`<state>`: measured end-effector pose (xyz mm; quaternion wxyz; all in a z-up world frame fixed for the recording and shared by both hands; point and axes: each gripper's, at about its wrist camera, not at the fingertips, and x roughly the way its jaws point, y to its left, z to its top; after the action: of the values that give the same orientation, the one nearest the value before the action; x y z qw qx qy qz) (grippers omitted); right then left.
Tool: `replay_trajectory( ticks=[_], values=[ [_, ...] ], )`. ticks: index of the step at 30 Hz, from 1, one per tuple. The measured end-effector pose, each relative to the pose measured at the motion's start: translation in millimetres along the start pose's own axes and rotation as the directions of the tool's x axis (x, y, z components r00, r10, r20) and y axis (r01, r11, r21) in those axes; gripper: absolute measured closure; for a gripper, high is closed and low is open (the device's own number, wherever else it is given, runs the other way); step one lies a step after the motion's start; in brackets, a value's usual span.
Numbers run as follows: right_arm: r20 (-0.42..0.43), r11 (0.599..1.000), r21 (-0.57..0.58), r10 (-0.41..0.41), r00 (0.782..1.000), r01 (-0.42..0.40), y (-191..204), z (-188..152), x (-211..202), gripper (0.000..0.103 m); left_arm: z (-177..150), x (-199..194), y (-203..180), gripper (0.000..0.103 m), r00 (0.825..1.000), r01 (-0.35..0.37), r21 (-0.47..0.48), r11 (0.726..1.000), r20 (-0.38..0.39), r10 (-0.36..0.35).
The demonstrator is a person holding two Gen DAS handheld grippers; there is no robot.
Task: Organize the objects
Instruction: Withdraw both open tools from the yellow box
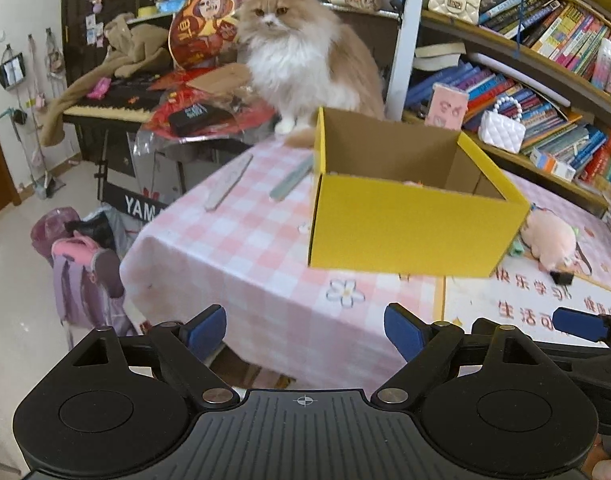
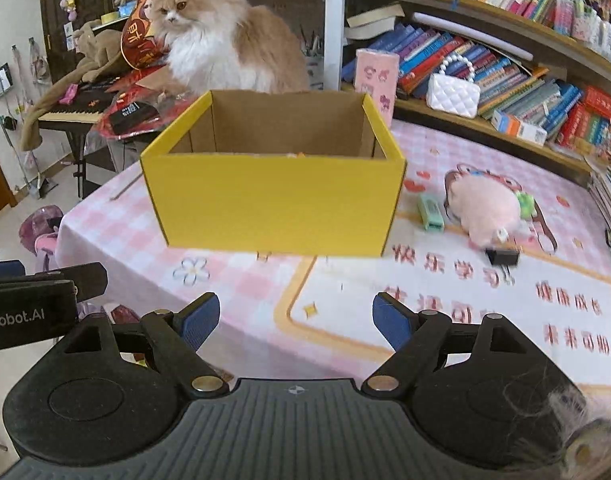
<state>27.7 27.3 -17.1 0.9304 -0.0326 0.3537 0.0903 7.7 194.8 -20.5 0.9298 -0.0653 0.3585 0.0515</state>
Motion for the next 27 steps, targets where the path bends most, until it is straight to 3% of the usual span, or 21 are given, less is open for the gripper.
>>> replay_trajectory(
  ticks=[10,27],
  values=[
    [-0.042,0.995,0.069,-0.065,0.997,0.068,-10.3,-29.7,-20.8,0.015,-22.6,-8.7,-12.8,0.014,0.996,0.069,0.089,0.994,-0.058,-0.064],
    [-0.088,0.959,0.15,-0.231,0.969,0.242,-58.7,-41.5,-32.4,0.011,-17.2,5.7,-70.6,0.011,0.979,0.198,0.207,0.958,-0.096,-0.181]
  ],
)
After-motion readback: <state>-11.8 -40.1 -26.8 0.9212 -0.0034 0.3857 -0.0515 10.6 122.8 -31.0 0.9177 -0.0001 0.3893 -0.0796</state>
